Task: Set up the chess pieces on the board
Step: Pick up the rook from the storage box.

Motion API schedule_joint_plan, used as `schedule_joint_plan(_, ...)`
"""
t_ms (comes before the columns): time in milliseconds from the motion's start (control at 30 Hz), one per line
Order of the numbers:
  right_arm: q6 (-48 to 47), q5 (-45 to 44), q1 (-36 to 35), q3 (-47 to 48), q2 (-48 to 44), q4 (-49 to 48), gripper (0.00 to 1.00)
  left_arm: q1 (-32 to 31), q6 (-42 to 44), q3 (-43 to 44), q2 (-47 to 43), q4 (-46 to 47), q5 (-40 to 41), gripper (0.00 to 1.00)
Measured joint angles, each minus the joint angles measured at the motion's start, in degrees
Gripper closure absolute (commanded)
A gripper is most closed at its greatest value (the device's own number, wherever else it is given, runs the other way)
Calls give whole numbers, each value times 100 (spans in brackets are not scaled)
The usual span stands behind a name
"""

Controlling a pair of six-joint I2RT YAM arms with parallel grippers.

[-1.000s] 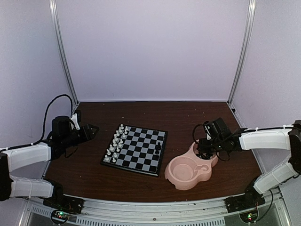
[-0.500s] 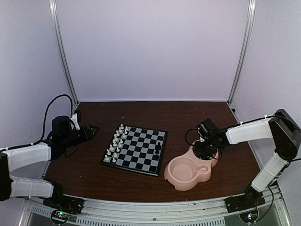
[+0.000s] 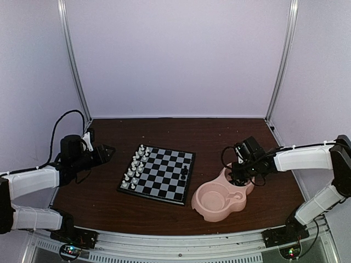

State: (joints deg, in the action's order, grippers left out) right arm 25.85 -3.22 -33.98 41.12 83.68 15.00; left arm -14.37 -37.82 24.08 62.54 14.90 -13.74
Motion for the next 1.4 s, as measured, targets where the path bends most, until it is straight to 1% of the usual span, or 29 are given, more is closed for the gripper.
schedule_joint_plan(100, -2, -4, 0, -72, -142, -28, 88, 0, -2, 0, 0, 0, 0, 40)
schedule_joint_plan(167, 2, -7, 0, -107, -201, -44, 87, 0, -2, 0, 0, 0, 0, 40)
schedule_joint_plan(200, 2, -7, 0, -116, -219, -48, 79, 0, -2, 0, 0, 0, 0, 40)
schedule_joint_plan(233, 0, -13, 0, -122, -236, -55, 68, 0, -2, 0, 0, 0, 0, 40)
schedule_joint_plan(267, -15, -28, 0, -125, -243, -55, 60, 0, -2, 0, 0, 0, 0, 40)
schedule_joint_plan(300, 0, -46, 2, -125, -243, -52, 56, 0, -2, 0, 0, 0, 0, 40)
schedule_joint_plan(400, -13, -85, 2, -118, -166, -31, 53, 0, -2, 0, 0, 0, 0, 40)
schedule_joint_plan(600, -24, -90, 2, 160, 634, 153, 55, 0, -2, 0, 0, 0, 0, 40)
schedule_joint_plan(733, -22, -79, 7, 299, 750, 162, 57, 0, -2, 0, 0, 0, 0, 40)
schedule_joint_plan(900, -39, -63, 7, 382, 826, 184, 71, 0, -2, 0, 0, 0, 0, 40)
schedule_joint_plan(1200, -44, -7, 11, 382, 813, 184, 82, 0, -2, 0, -31, 0, 0, 40)
schedule_joint_plan(1300, -46, 11, 11, 376, 802, 186, 87, 0, -2, 0, -31, 0, -2, 40)
schedule_joint_plan(1400, -44, 28, 11, 361, 780, 190, 89, 0, -2, 0, -31, 0, 0, 40)
